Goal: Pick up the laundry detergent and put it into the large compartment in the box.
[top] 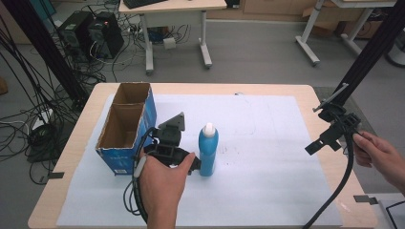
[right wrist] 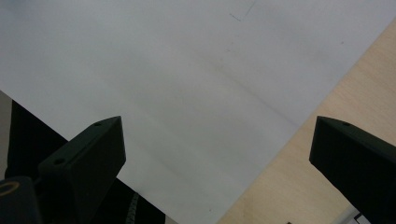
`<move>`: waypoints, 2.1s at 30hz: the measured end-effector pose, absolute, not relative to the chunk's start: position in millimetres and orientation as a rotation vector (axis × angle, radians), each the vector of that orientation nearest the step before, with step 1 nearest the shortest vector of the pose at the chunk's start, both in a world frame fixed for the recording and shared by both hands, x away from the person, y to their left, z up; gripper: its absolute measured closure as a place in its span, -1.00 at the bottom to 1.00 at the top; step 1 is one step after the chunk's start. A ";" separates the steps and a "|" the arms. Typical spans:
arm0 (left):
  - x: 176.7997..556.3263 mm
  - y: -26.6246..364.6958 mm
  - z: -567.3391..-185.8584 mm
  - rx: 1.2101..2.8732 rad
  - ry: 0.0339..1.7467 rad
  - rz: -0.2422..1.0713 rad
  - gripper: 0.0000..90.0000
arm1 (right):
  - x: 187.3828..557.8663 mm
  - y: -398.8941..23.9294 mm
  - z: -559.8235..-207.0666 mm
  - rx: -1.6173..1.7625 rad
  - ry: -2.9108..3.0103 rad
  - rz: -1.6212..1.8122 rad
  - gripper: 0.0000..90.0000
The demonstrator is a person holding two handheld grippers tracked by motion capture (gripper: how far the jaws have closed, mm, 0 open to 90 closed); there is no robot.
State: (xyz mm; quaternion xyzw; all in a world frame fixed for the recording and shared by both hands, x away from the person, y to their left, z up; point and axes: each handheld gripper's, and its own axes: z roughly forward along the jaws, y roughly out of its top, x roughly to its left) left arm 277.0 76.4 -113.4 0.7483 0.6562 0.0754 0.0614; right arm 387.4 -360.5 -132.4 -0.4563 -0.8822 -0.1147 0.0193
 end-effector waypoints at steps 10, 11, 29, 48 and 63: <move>288.8 57.5 -86.9 2.283 1.933 0.265 -0.86 | 389.1 -360.7 -132.9 -1.417 -2.737 -0.349 -0.92; 288.8 57.5 -86.9 2.283 1.933 0.265 -0.86 | 389.1 -360.7 -132.9 -1.417 -2.737 -0.349 -0.92; 311.2 18.8 -48.6 2.323 1.833 0.324 -0.86 | 393.3 -365.5 -133.9 -1.409 -2.731 -0.355 -0.92; 342.0 -5.2 -52.5 2.353 1.806 0.311 -0.87 | 393.4 -372.3 -131.5 -1.400 -2.732 -0.378 -0.92; 358.9 -11.5 -70.0 2.375 1.801 0.278 -0.87 | 392.6 -377.6 -132.3 -1.404 -2.730 -0.389 -0.92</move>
